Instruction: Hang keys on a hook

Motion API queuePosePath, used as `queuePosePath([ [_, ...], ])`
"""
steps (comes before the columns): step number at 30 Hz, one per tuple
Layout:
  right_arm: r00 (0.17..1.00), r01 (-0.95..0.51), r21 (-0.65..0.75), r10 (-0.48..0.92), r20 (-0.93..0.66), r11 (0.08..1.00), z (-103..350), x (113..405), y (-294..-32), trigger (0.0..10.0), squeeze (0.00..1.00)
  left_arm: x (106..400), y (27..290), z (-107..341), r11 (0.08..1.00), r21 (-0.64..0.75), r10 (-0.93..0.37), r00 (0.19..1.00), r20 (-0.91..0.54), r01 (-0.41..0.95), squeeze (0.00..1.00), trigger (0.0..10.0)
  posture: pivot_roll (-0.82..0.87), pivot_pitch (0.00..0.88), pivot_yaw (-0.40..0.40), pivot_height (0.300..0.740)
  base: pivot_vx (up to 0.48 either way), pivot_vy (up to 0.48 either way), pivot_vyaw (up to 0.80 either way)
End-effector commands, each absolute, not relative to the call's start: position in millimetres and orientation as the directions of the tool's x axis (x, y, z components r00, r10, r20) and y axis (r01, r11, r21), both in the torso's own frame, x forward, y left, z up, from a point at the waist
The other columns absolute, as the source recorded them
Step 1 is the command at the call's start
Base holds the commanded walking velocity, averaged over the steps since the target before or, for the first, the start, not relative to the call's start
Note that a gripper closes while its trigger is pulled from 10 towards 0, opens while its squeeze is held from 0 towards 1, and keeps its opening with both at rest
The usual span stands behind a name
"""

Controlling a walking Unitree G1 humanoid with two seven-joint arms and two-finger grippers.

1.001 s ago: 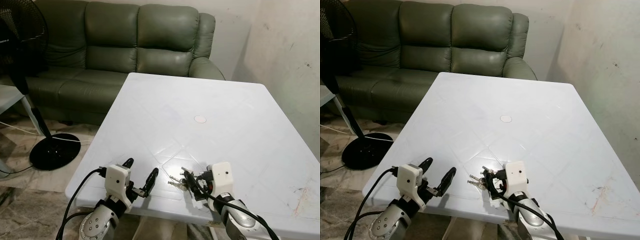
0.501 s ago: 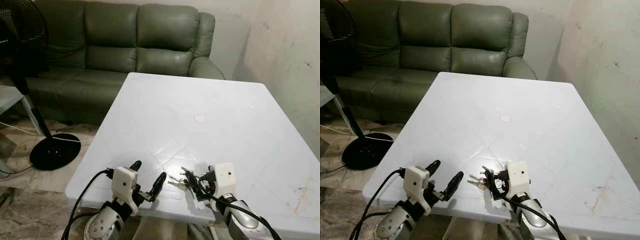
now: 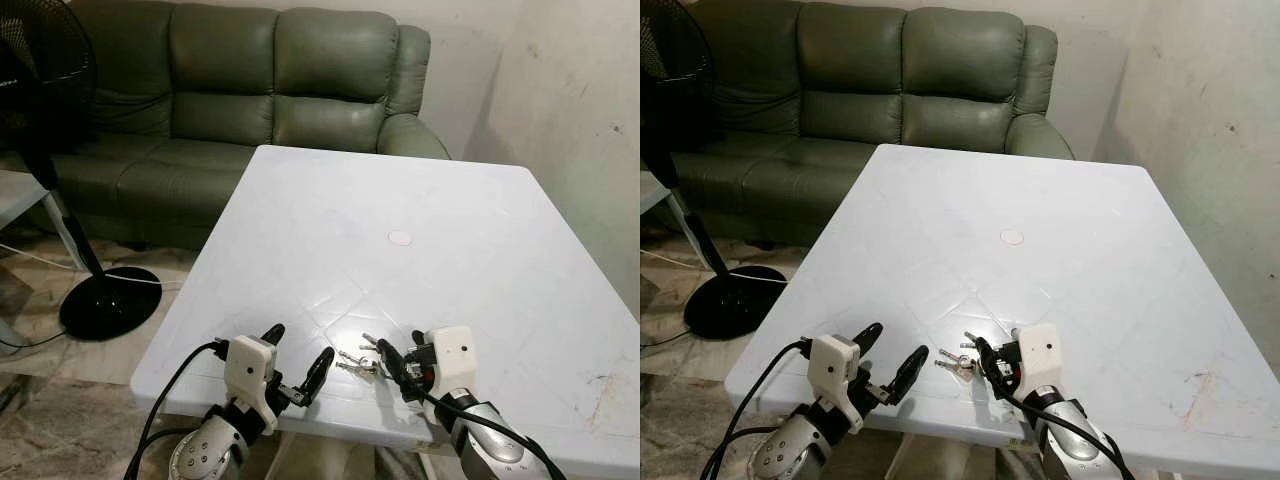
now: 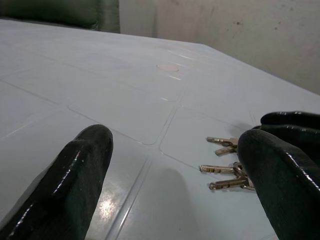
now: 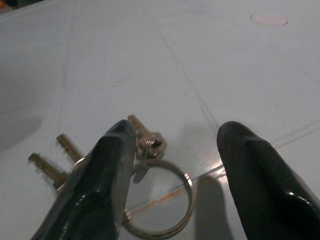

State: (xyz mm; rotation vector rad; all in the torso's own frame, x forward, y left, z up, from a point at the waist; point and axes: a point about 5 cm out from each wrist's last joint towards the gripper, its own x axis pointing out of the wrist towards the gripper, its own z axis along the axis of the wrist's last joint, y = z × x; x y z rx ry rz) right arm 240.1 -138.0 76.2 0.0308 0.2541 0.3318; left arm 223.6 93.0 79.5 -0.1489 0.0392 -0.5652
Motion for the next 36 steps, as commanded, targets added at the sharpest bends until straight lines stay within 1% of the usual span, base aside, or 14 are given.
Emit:
queuePosePath([
  [1, 0.913, -0.331, 0.075, 0.339, -0.228, 0.941, 82, 241, -135, 10.0, 0.0, 223, 92, 83, 0.835, -0.147, -0.534, 0.845, 0.012, 0.53, 0.0, 10.0, 0.02, 0.015, -0.051, 0.74, 0.0, 0.0, 0.0],
  [9, 0.911, -0.34, 0.089, 0.352, -0.215, 0.936, 84, 241, -130, 10.0, 0.0, 223, 93, 83, 0.837, -0.148, -0.531, 0.847, 0.012, 0.527, 0.0, 10.0, 0.03, 0.014, -0.051, 0.74, 0.0, 0.0, 0.0],
  [15, 0.917, -0.299, 0.075, 0.308, -0.253, 0.951, 82, 244, -121, 10.0, 0.0, 223, 94, 84, 0.838, -0.147, -0.529, 0.848, 0.01, 0.525, 0.0, 10.0, 0.03, 0.014, -0.051, 0.74, 0.0, 0.0, 0.0],
  [18, 0.918, -0.278, 0.068, 0.286, -0.274, 0.958, 79, 245, -118, 9.8, 0.0, 224, 94, 84, 0.839, -0.146, -0.529, 0.849, 0.01, 0.525, 0.0, 10.0, 0.03, 0.014, -0.051, 0.74, 0.0, 0.0, 0.0],
  [19, 0.917, -0.279, 0.07, 0.288, -0.275, 0.958, 79, 245, -117, 9.4, 0.0, 224, 94, 84, 0.839, -0.147, -0.529, 0.849, 0.01, 0.524, 0.0, 10.0, 0.04, 0.014, -0.051, 0.74, 0.0, 0.0, 0.0],
  [20, 0.917, -0.28, 0.07, 0.289, -0.275, 0.957, 79, 245, -115, 4.6, 0.0, 224, 94, 84, 0.839, -0.147, -0.528, 0.849, 0.01, 0.524, 0.0, 10.0, 0.04, 0.014, -0.051, 0.74, 0.0, 0.0, 0.0],
  [21, 0.917, -0.279, 0.068, 0.287, -0.276, 0.958, 79, 244, -115, 4.6, 0.0, 224, 94, 84, 0.839, -0.147, -0.528, 0.849, 0.01, 0.524, 0.0, 10.0, 0.04, 0.014, -0.051, 0.74, 0.0, 0.0, 0.0],
  [22, 0.917, -0.272, 0.067, 0.279, -0.284, 0.96, 78, 244, -114, 6.0, 0.0, 224, 94, 84, 0.839, -0.147, -0.528, 0.849, 0.01, 0.524, 0.0, 10.0, 0.04, 0.014, -0.051, 0.74, 0.0, 0.0, 0.0],
  [23, 0.918, -0.268, 0.059, 0.274, -0.286, 0.961, 77, 244, -114, 5.8, 0.0, 224, 94, 84, 0.839, -0.146, -0.528, 0.849, 0.01, 0.524, 0.0, 10.0, 0.04, 0.014, -0.051, 0.74, 0.0, 0.0, 0.0],
  [24, 0.921, -0.265, 0.055, 0.27, -0.282, 0.963, 77, 244, -115, 4.5, 0.0, 224, 94, 84, 0.839, -0.146, -0.528, 0.849, 0.011, 0.524, 0.0, 10.0, 0.04, 0.014, -0.051, 0.74, 0.0, 0.0, 0.0],
  [25, 0.921, -0.262, 0.057, 0.267, -0.282, 0.963, 77, 244, -115, 3.6, 0.0, 224, 94, 84, 0.839, -0.146, -0.528, 0.849, 0.011, 0.524, 0.0, 10.0, 0.04, 0.013, -0.049, 0.74, 0.0, 0.0, 0.0],
  [27, 0.922, -0.259, 0.058, 0.265, -0.283, 0.964, 77, 244, -115, 3.6, 0.0, 224, 94, 84, 0.839, -0.146, -0.528, 0.849, 0.011, 0.524, 0.0, 10.0, 0.04, 0.013, -0.049, 0.74, 0.0, 0.0, 0.0],
  [28, 0.923, -0.255, 0.054, 0.26, -0.284, 0.965, 77, 244, -116, 0.1, 0.0, 224, 94, 84, 0.839, -0.146, -0.528, 0.849, 0.011, 0.524, 0.0, 10.0, 0.04, 0.013, -0.049, 0.74, 0.0, 0.0, 0.0],
  [36, 0.927, -0.245, 0.03, 0.243, -0.284, 0.969, 77, 245, -119, 0.0, 0.0, 225, 94, 85, 0.838, -0.144, -0.531, 0.847, 0.013, 0.527, 0.0, 10.0, 0.03, 0.007, -0.051, 0.74, 0.0, 0.0, 0.0],
])
